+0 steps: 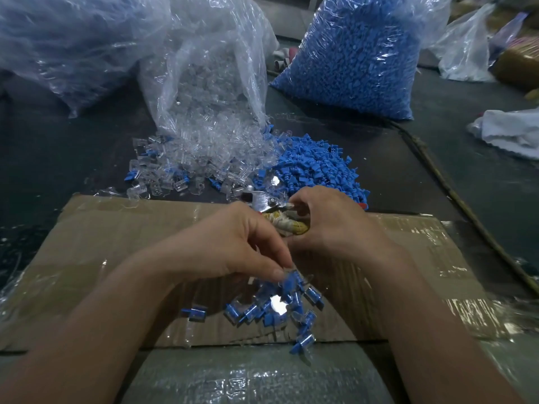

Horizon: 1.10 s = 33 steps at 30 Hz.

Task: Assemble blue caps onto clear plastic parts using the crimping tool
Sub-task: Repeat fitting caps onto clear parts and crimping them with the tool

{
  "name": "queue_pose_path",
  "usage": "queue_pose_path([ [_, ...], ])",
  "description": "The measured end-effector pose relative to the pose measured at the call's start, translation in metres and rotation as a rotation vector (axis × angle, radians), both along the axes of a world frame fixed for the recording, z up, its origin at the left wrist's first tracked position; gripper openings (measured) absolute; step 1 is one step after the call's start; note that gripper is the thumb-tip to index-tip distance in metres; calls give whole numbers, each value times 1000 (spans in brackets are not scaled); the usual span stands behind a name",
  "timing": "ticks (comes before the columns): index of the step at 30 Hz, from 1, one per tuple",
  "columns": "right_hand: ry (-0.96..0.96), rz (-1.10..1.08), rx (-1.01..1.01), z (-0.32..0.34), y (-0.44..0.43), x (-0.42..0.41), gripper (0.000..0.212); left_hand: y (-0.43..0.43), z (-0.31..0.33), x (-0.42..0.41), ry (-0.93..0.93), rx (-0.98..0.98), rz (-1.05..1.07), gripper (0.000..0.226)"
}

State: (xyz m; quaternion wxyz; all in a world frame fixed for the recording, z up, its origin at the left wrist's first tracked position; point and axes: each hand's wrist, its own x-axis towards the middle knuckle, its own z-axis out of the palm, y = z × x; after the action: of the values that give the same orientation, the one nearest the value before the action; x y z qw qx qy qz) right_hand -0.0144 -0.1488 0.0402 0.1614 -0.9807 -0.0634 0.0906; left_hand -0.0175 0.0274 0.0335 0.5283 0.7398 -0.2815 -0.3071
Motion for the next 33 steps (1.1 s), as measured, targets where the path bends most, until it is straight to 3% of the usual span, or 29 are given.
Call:
queue_pose_path([
  [3,7,28,-21,-1,1,0,63,4,1,0,10,12,-70,20],
  [5,12,37,-34,-1,1,0,61,5,4,-1,2,-52,-6,22],
  [8,24,61,-46,-1,-1,0,64,6,5,1,35,-209,388,15],
  [9,38,67,-41,-1,-2,-1,66,7,2,4,-35,-199,553,9],
  [12,79,87,-47,-2,-4,-2,74,13,-12,21,-415,126,968,9],
  [14,91,96,-51,-2,-6,-2,76,19,-16,30,-540,287,1056,12],
  [21,105,60,-2,3,-7,0,63,22,-26,36,-625,577,920,37],
  [27,102,55,22,3,-7,-1,60,24,-27,41,-616,685,811,27],
  [33,54,42,78,2,-7,0,60,23,-28,40,-594,645,842,18],
])
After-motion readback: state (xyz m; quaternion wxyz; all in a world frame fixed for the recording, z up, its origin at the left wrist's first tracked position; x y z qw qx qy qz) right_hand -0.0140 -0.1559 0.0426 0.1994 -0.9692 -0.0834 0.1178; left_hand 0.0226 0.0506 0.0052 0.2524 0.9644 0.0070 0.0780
